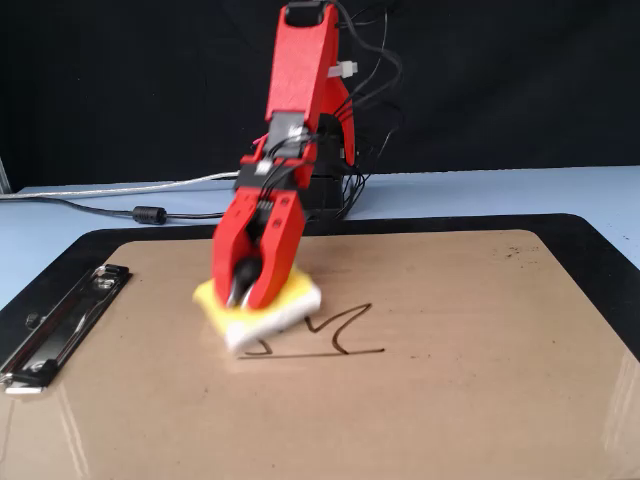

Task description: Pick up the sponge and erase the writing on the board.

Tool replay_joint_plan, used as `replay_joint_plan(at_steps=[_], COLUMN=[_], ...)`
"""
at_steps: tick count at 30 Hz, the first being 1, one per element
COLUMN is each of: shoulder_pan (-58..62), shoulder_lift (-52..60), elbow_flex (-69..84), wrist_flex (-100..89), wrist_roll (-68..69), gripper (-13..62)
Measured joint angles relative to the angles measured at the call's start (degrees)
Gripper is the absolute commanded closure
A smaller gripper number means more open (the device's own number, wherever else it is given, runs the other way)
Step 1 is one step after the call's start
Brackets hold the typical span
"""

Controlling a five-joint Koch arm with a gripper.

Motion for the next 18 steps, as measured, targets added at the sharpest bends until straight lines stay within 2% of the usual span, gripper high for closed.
replay_joint_plan(at_steps=[3,5,7,11,14,17,18], shoulder_pan=[-0.8,-0.8,-1.1,-1.1,-1.1,-1.8,-2.5], shoulder_lift=[-15.8,-16.3,-11.8,9.9,20.5,20.4,16.9], elbow_flex=[-17.0,-16.6,-12.0,15.1,24.9,23.9,20.4], wrist_flex=[-2.5,-2.0,-2.1,-1.8,1.5,3.0,3.4], wrist_roll=[0.1,0.2,0.2,0.1,0.1,0.1,0.6], gripper=[57.4,57.4,57.4,57.4,57.4,57.4,57.4])
